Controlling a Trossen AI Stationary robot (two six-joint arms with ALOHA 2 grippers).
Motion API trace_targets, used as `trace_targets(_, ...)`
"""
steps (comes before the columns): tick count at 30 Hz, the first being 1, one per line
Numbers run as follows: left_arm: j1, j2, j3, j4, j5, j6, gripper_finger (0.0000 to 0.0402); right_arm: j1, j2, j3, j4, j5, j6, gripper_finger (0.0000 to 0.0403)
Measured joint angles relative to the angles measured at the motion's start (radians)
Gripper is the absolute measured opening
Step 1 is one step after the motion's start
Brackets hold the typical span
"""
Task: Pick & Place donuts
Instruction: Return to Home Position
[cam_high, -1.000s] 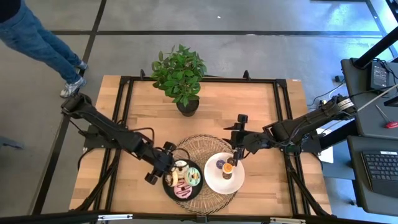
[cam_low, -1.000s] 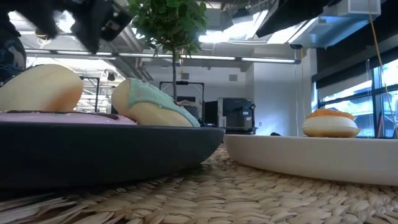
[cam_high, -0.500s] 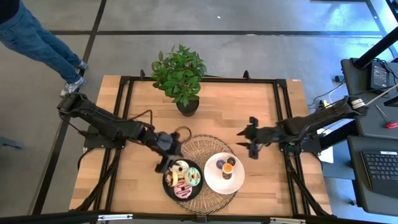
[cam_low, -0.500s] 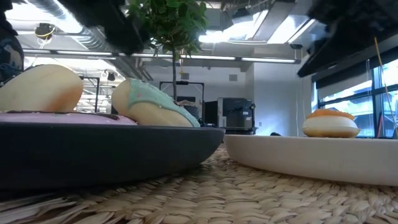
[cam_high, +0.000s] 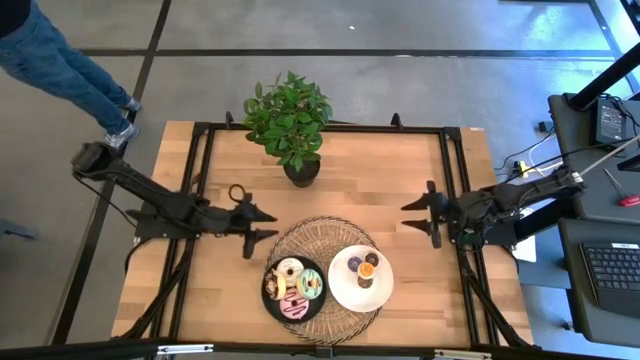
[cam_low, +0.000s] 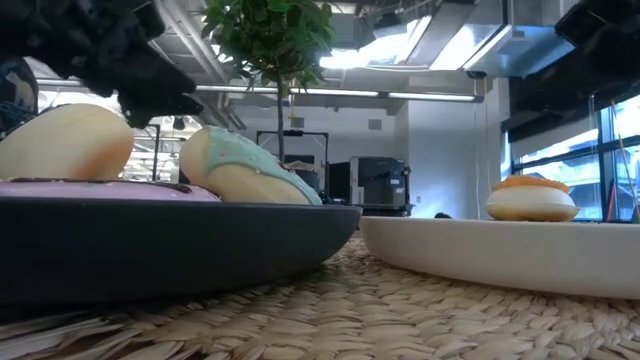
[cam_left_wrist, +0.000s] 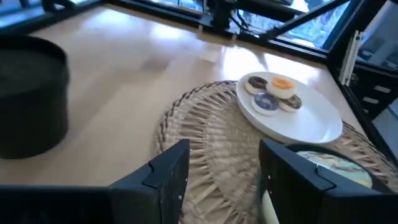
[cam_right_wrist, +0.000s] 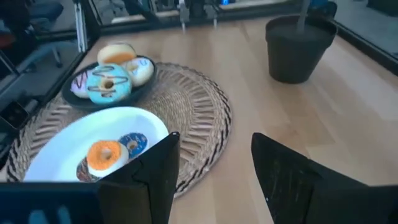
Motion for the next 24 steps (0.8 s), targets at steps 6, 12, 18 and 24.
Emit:
trace_targets(6,0.000,-0.113,-0.062,0.002,-0.042,0.071,0.0189,0.000,-0.099,-0.064,-0.005,0.003,-0.005,0.0200)
trace_targets(12,-0.001,-0.259,-0.150,0.056,-0.045,0.160,0.0187,0.000,-0.210,-0.083,-0.020,0.006,-0.028,0.0200)
trace_targets(18,0.007,-0.421,-0.251,0.124,-0.044,0.208,0.0188,0.000,-0.326,-0.084,-0.090,0.008,-0.023,0.0200)
trace_targets(24,0.045,-0.546,-0.291,0.064,-0.011,0.216,0.0189,0.000,-0.335,-0.084,-0.103,0.024,-0.006,0.0200)
